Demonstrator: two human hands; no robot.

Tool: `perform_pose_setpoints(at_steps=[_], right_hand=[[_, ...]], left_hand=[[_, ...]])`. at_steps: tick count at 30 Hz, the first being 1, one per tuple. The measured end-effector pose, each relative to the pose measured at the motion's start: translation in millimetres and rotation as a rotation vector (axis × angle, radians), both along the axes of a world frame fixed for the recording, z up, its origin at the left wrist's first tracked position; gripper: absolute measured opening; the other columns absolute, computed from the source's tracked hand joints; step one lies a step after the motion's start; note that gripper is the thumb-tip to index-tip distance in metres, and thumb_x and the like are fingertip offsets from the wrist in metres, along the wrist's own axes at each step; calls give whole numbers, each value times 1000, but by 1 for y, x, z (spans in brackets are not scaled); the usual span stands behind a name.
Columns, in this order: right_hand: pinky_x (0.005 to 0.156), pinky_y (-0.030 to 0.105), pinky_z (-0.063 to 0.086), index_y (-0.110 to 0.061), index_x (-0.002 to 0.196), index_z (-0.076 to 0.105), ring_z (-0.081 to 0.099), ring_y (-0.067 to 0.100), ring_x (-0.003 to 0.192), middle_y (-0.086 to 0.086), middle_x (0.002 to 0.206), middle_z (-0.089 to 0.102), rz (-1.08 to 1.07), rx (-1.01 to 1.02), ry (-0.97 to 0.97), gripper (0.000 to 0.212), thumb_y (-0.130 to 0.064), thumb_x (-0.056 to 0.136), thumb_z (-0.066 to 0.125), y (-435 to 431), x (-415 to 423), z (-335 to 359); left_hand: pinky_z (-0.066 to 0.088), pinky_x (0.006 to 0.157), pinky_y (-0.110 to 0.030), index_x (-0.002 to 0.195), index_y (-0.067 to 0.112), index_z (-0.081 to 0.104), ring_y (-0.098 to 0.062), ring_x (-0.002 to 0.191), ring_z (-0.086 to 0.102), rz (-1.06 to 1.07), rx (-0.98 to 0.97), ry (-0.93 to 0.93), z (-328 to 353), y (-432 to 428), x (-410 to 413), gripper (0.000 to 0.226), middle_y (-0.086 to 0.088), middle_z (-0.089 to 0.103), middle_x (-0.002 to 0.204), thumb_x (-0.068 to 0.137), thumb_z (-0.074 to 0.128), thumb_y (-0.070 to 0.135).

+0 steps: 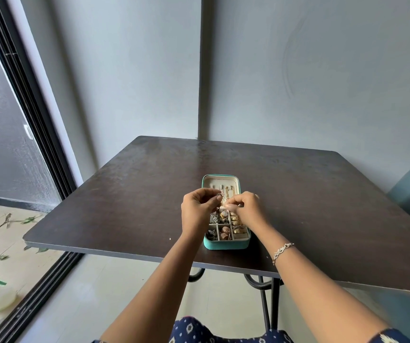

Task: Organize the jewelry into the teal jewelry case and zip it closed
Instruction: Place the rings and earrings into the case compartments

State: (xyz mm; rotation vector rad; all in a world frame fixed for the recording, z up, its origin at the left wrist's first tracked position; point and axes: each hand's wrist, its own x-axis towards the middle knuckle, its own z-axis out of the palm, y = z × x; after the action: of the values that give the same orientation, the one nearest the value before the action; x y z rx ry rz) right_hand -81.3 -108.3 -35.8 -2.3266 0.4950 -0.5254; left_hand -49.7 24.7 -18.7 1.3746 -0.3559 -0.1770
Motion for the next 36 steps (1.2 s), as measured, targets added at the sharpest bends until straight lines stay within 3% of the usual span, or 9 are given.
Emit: perform_pose_setpoints(at_steps=[8, 11, 14, 18, 26, 32, 36], right_hand=[[66, 26, 43, -12, 81, 71, 60, 20, 79, 6, 84, 67, -129, 129, -334, 14, -18, 86, 59, -18, -23, -14], [70, 27, 45, -11, 82, 70, 61, 20, 81, 7, 87, 68, -125, 205, -352, 17, -18, 89, 56, -23, -32, -22], [74, 33, 47, -12, 82, 69, 62, 21, 84, 6, 88, 68, -108, 273, -336, 18, -21, 90, 55, -26, -31, -25], [72, 39, 47, -10, 79, 68, 61, 24, 80, 6, 80, 65, -42, 195, -329, 30, -36, 85, 54, -25, -27, -30], [71, 36, 46, -11, 82, 69, 59, 24, 80, 1, 76, 63, -30, 135, -333, 19, -22, 90, 55, -27, -28, -33], [67, 34, 44, -4, 84, 69, 58, 24, 77, 8, 76, 65, -15, 107, -329, 23, -21, 90, 55, -26, -29, -32], [68, 36, 45, -3, 83, 69, 58, 24, 76, 10, 76, 65, -13, 106, -327, 23, -21, 90, 55, -25, -30, -31]], left_hand=[[51, 65, -26, 73, 16, 68, -10, 59, 59, 40, 84, -83, 5, -5, 6, 16, -3, 66, 67, 77, 69, 1], [50, 65, -25, 74, 15, 68, -4, 55, 57, 47, 114, -121, 5, -8, 9, 14, -1, 66, 66, 78, 69, 1], [50, 66, -30, 74, 14, 68, -10, 58, 56, 56, 117, -114, 4, -9, 10, 15, -4, 65, 66, 78, 68, -1], [52, 68, -30, 74, 12, 67, -16, 64, 59, 67, 123, -99, 0, -12, 10, 15, -6, 66, 69, 78, 67, -2], [54, 73, -34, 77, 13, 69, -15, 66, 61, 68, 206, -138, -1, -14, 7, 13, -6, 68, 73, 79, 68, 0], [53, 73, -26, 80, 13, 70, -9, 71, 64, 112, 358, -226, -6, -9, 4, 11, 0, 69, 77, 76, 70, 4], [46, 67, -11, 82, 12, 71, -4, 70, 61, 126, 419, -285, -8, -8, 2, 8, 3, 68, 77, 77, 70, 6]])
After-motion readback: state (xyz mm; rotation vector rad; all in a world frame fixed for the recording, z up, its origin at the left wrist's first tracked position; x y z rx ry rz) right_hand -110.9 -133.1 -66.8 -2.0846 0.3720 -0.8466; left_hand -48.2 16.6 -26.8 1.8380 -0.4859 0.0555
